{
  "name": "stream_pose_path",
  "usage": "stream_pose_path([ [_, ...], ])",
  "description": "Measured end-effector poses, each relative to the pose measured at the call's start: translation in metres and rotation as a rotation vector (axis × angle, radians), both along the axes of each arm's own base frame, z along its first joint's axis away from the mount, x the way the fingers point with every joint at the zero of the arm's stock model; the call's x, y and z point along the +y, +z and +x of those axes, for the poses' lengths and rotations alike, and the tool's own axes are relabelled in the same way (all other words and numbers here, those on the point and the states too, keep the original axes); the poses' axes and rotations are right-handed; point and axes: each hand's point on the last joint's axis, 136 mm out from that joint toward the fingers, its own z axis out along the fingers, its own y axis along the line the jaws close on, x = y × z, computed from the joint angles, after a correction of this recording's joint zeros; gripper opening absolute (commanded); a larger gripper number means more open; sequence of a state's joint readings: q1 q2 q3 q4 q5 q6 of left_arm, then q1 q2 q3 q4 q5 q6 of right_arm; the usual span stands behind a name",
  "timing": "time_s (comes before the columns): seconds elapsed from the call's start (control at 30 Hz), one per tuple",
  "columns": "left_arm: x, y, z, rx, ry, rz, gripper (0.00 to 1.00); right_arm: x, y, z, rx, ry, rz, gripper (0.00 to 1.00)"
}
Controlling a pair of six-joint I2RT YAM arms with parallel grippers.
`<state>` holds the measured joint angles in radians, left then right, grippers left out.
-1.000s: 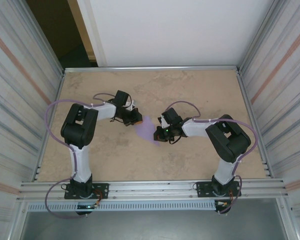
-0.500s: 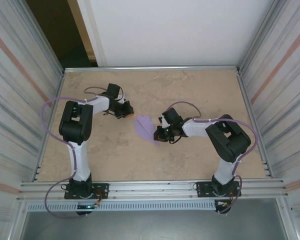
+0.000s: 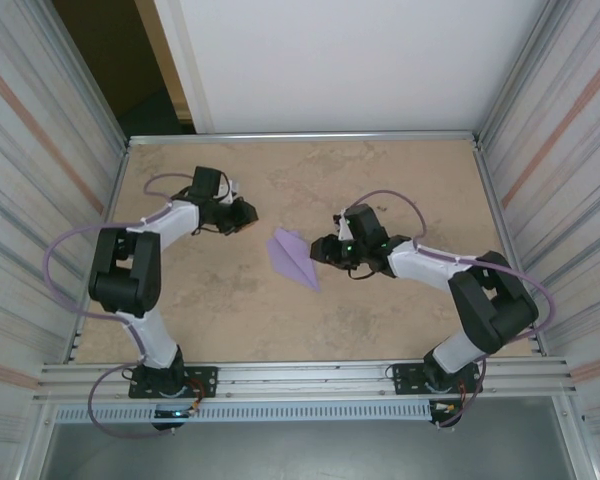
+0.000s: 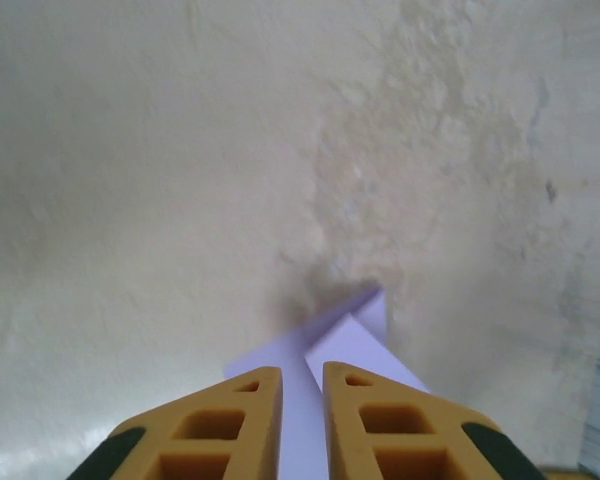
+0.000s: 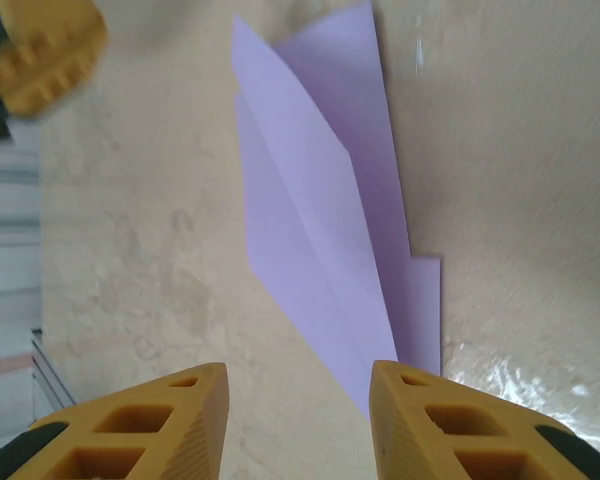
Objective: Fold a paper plane with a square sheet of paper (pick it up from the middle)
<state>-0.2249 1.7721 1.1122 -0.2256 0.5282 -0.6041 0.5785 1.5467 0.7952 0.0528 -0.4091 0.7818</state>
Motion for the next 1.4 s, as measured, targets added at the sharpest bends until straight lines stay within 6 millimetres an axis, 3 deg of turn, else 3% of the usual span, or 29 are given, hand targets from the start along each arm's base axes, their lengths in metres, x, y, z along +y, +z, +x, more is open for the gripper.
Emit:
stream_pose_path([
  [0.17, -0.018, -0.02, -0.039, 0.074, -0.017, -0.044, 0.23, -0.01, -0.012, 0.008, 0.009, -0.002, -0.028, 0.41],
  [0.33, -0.03, -0.036, -0.064, 0.139, -0.023, -0.071, 0.28, 0.001, -0.035, 0.016, 0.048, 0.071, -0.065, 0.37],
  [0.6, -0.032, -0.038, -0.067, 0.151, 0.0, -0.108, 0.3, 0.02, -0.052, 0.024, 0.076, 0.161, -0.043, 0.24],
  [0.77, -0.033, -0.036, -0.068, 0.15, 0.001, -0.125, 0.31, 0.029, -0.055, 0.026, 0.081, 0.191, -0.015, 0.09],
  [0.97, -0.034, -0.016, -0.067, 0.107, 0.002, -0.173, 0.33, 0.035, -0.049, 0.028, 0.068, 0.205, 0.027, 0.02],
  [1.13, -0.034, 0.008, -0.065, 0.046, 0.011, -0.259, 0.39, 0.039, -0.029, 0.035, 0.033, 0.192, 0.075, 0.02],
  [1.23, -0.036, 0.028, -0.065, -0.008, 0.002, -0.313, 0.48, 0.04, 0.004, 0.041, -0.031, 0.171, 0.126, 0.02],
  [1.4, -0.045, 0.078, -0.064, -0.15, -0.046, -0.416, 0.61, 0.035, 0.075, 0.046, -0.16, 0.116, 0.239, 0.02],
])
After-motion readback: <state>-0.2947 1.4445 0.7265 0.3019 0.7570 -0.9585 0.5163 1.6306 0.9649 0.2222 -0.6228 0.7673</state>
